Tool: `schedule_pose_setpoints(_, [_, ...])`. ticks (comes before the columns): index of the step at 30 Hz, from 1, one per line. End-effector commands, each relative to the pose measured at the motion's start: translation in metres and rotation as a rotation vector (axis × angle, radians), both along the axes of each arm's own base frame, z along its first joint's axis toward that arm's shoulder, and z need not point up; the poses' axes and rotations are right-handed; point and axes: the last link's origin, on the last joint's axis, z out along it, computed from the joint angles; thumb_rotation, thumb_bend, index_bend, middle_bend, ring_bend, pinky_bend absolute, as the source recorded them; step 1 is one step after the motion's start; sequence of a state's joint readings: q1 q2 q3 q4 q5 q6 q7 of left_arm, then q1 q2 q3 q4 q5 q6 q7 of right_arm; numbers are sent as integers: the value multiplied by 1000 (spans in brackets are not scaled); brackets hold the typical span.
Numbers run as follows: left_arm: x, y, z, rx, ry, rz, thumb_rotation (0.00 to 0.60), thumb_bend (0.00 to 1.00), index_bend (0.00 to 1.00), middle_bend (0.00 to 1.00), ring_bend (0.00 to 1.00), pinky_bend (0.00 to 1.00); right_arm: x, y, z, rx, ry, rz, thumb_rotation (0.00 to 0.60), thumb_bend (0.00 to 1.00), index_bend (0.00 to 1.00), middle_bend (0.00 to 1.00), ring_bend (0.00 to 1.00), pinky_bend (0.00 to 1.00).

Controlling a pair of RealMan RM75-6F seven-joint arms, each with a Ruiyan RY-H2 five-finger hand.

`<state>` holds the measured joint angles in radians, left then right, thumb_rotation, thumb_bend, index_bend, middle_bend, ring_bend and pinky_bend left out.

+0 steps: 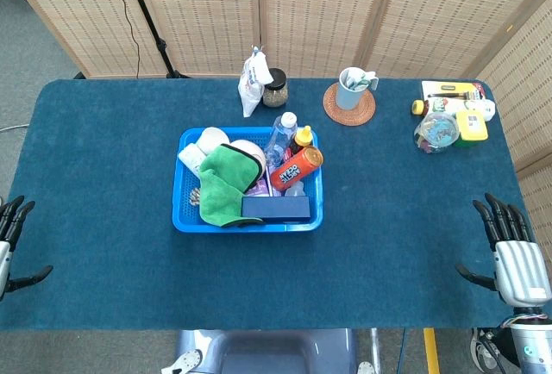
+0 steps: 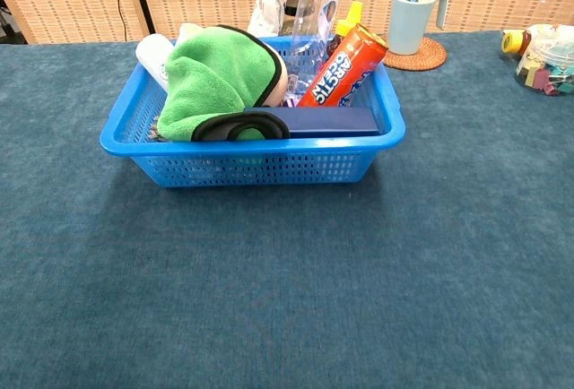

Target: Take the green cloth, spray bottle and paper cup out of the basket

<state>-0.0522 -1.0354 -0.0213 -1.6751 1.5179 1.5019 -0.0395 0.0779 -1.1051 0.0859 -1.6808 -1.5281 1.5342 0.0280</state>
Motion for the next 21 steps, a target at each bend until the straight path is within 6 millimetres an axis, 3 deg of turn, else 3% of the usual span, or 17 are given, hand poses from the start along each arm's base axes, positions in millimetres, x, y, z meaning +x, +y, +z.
schedule_pose_setpoints(1, [0, 0, 0, -2, 0, -1, 600, 75, 0, 0, 0, 0, 0, 0, 0, 2, -1, -9, 600, 0, 0, 0, 0, 0])
schedule_pose_setpoints(11, [6, 6, -3, -16, -1, -30, 600, 75, 0, 0, 0, 0, -2, -1, 1, 2, -5, -25, 600, 0, 0, 0, 0, 0])
schedule_pose_setpoints(16, [26, 27, -3, -44, 16, -121, 600, 75, 0, 0, 0, 0, -2, -3, 3, -5, -12, -34, 600, 0, 0, 0, 0, 0])
schedule_pose_setpoints(21, [59, 60, -7, -97, 49, -220, 600, 75, 0, 0, 0, 0, -3, -4, 5, -12, -17, -42, 600, 0, 0, 0, 0, 0])
